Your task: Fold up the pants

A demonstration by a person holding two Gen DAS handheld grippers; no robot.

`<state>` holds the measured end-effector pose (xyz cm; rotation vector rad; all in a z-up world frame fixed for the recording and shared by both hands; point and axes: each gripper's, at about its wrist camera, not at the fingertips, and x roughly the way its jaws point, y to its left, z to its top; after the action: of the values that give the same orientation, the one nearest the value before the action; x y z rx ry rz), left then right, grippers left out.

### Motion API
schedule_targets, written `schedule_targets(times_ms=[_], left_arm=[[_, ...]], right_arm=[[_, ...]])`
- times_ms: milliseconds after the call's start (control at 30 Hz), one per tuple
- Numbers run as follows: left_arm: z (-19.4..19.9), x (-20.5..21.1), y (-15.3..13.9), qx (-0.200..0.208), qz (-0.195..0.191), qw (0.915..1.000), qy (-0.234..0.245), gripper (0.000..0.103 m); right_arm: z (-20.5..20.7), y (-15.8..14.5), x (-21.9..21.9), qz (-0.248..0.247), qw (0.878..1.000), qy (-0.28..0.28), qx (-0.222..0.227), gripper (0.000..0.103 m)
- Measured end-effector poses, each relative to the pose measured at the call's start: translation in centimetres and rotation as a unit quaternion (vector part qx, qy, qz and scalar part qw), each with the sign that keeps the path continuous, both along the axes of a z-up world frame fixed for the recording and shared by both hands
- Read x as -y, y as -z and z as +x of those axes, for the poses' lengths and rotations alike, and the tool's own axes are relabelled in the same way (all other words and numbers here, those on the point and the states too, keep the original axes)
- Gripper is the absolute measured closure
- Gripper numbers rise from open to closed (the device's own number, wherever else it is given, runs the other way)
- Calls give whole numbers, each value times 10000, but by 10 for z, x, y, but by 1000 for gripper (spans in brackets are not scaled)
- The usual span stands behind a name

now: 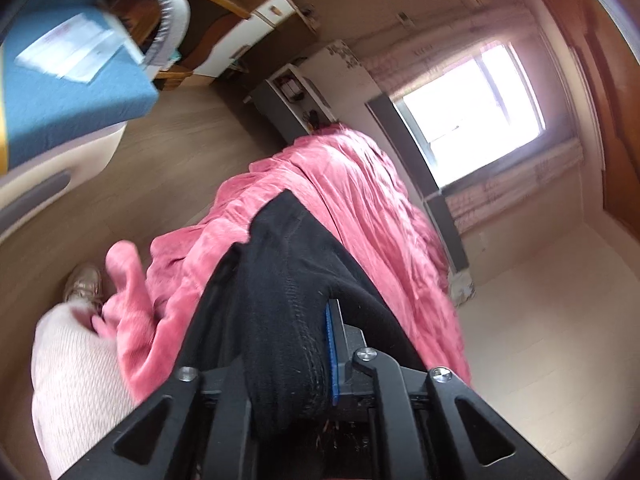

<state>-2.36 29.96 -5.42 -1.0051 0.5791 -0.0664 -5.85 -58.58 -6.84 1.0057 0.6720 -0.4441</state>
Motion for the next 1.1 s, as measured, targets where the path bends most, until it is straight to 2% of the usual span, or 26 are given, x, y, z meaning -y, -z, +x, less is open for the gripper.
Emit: schedule_targets(times_ms=[67, 100, 133, 200, 233, 300, 367, 433, 467, 500, 533, 567, 600, 700, 733, 767, 833, 867, 900, 1000, 1100], left_arm=[[-5, 0, 2, -33, -196, 9998, -6, 85], [-9, 3, 0, 9, -275, 9996, 37, 77], [-12, 6, -3, 64, -312, 9995, 88, 75], [-15, 15, -11, 260, -415, 9983, 311, 62], [-15, 18, -14, 314, -457, 9977, 381, 58], [-10, 27, -19, 384, -548, 9962, 559, 32], [-6, 33, -22, 394, -547, 9961, 576, 27], [-1, 36, -23, 361, -534, 9964, 557, 25], [3, 36, -22, 267, -549, 9968, 523, 25], [6, 35, -20, 203, -599, 9969, 472, 25], [7, 32, -19, 173, -671, 9967, 413, 25], [8, 29, -16, 143, -746, 9966, 321, 25], [6, 27, -14, 124, -800, 9964, 252, 25], [1, 20, -7, 105, -922, 9957, 86, 25], [-4, 19, -7, 84, -897, 9959, 56, 25], [-6, 18, -5, 67, -873, 9961, 47, 25], [-9, 16, -1, 35, -846, 9964, 51, 25], [-9, 16, 1, 19, -827, 9966, 52, 25], [-9, 17, 2, 8, -799, 9968, 65, 25], [-6, 22, 4, -103, -687, 9975, 131, 25], [-7, 25, 4, -128, -624, 9978, 173, 25]], right_arm=[[-22, 1, -2, 432, 9975, 390, 412, 33], [-28, 1, -4, 574, 9960, 469, 494, 33], [-33, 1, -6, 729, 9940, 488, 659, 33], [-29, -2, -14, 952, 9916, 216, 845, 33], [-24, -3, -17, 974, 9915, 68, 863, 33], [-11, -12, -26, 768, 9916, -219, 1014, 33], [7, -19, -33, 465, 9932, -420, 978, 33], [28, -18, -36, 381, 9960, -466, 666, 36], [40, -14, -35, 437, 9973, -461, 372, 50], [52, -10, -34, 546, 9973, -458, 168, 78], [64, -7, -28, 696, 9964, -488, -70, 91], [74, -7, -27, 742, 9958, -487, -230, 95], [80, -14, -26, 709, 9961, -483, -223, 95], [93, -66, -36, 149, 9924, -903, 826, 96], [90, -89, -44, -258, 9834, -1125, 1397, 96], [84, -105, -50, -567, 9747, -1254, 1762, 96], [68, -122, -58, -1053, 9611, -1334, 2177, 96], [65, -117, -57, -1126, 9628, -1304, 2083, 96], [64, -106, -53, -1132, 9695, -1235, 1791, 96], [60, -37, -29, -606, 9922, -924, 575, 96], [43, 5, -19, -335, 9970, -636, 282, 94]])
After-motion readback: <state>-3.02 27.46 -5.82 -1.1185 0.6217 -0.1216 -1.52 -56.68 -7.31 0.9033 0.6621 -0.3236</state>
